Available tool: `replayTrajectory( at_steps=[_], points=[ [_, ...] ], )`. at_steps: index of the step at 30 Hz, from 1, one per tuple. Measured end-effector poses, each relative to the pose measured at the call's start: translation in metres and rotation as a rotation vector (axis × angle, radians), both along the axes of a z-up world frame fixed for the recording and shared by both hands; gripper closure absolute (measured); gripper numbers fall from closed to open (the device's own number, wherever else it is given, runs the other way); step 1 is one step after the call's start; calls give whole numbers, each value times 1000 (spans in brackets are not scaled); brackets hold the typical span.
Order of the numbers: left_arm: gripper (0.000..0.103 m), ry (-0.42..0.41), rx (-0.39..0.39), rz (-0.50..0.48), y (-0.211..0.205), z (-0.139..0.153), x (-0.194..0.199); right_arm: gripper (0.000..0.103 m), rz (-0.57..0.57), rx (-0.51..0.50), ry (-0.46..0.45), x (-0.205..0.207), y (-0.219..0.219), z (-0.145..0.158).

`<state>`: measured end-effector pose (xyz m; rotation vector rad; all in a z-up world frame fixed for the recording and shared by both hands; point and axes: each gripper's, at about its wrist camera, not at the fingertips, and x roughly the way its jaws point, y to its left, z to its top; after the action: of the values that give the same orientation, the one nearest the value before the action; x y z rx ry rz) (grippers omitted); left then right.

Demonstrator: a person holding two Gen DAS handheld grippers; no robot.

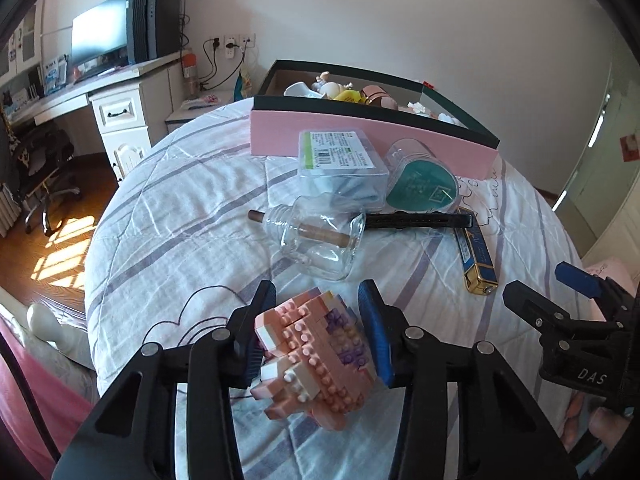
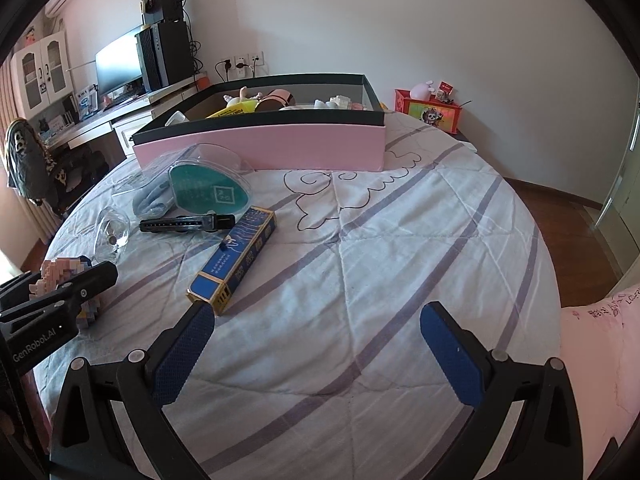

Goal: Organize rigid objects
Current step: 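Grasp the pink block ring with left tool while right tool grasps the blue pen box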

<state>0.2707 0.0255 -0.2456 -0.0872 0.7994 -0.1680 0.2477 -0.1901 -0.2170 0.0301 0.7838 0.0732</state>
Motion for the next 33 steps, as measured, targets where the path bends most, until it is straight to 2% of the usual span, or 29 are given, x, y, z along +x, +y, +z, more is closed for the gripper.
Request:
replayTrajectory(
  at_steps=[7,13,15,17,19,22,26,29,33],
  points=[
    [59,13,-94,-4,23,-6,-7,0,73,66,12,8,18,5],
    [58,-11,-47,2,15,-8,-4,1,88,58,93,49,28,-4],
    [59,-20,-33,2,13,-7,-6,10,101,57,121,59,28,-8],
    [60,-29,-27,5,12,-7,-7,42,100,34,101,58,26,-5],
    [65,-37,-25,10,11,-5,-8,53,112,24,96,56,21,-5],
    [70,-49,-27,-3,7,0,-10,82,135,36,82,48,11,-4],
    [74,-69,-25,-12,4,5,-15,82,145,76,70,36,-2,-4],
    [77,-75,-59,-29,5,9,-22,82,139,94,56,26,-8,-2],
    [73,-56,-61,-21,10,6,-29,82,135,126,55,11,-15,-1]
  ],
)
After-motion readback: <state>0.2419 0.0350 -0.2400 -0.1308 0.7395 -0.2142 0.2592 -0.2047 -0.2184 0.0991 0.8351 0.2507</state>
